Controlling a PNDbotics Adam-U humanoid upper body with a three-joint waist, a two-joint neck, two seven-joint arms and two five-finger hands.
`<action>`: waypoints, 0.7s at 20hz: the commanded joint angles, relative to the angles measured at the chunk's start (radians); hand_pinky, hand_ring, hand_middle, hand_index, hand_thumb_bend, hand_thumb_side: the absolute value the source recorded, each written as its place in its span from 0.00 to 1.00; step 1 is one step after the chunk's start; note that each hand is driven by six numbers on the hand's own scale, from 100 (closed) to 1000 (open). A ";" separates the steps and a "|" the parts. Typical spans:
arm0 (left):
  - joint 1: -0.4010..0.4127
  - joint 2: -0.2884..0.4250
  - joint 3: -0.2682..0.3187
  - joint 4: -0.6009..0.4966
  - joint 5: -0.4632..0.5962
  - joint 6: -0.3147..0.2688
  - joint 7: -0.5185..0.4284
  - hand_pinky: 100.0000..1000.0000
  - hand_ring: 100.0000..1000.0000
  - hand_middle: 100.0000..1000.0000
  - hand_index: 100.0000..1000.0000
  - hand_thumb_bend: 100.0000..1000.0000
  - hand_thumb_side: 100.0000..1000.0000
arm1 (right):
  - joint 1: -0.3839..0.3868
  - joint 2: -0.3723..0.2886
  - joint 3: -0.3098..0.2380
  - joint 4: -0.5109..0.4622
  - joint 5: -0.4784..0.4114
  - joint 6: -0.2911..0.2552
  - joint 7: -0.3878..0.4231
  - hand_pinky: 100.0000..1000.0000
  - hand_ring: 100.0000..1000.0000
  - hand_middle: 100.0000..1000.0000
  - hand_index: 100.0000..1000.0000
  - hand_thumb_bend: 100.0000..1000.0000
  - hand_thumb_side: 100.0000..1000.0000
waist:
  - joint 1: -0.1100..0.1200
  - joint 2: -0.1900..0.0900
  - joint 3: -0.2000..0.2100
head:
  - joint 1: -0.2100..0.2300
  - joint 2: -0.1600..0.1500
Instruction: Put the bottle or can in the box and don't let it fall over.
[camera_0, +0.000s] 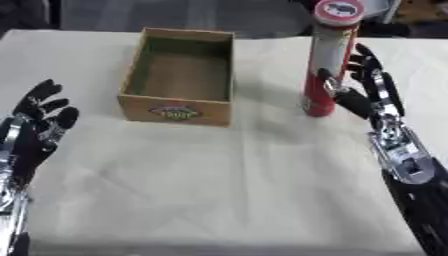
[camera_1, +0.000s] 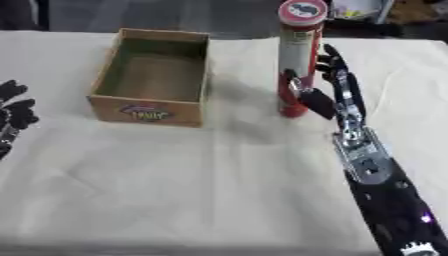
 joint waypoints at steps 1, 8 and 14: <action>-0.010 0.012 0.000 -0.013 0.001 -0.002 -0.004 0.73 0.84 0.87 0.96 0.70 0.60 | -0.026 -0.006 0.002 -0.003 0.001 -0.006 0.002 0.90 0.85 0.82 1.00 0.37 0.35 | 0.013 -0.023 0.002 | -0.003 -0.003; -0.010 0.011 -0.001 -0.014 0.002 -0.002 -0.005 0.73 0.84 0.87 0.96 0.70 0.60 | -0.040 -0.001 0.006 0.015 0.018 -0.005 0.006 0.91 0.86 0.83 1.00 0.36 0.33 | 0.015 -0.023 0.004 | -0.006 -0.004; -0.009 0.011 -0.001 -0.013 0.002 -0.002 -0.006 0.73 0.84 0.87 0.96 0.70 0.60 | -0.055 0.001 0.006 0.041 0.079 0.017 -0.011 0.94 0.91 0.87 1.00 0.37 0.31 | 0.017 -0.024 0.005 | -0.008 -0.003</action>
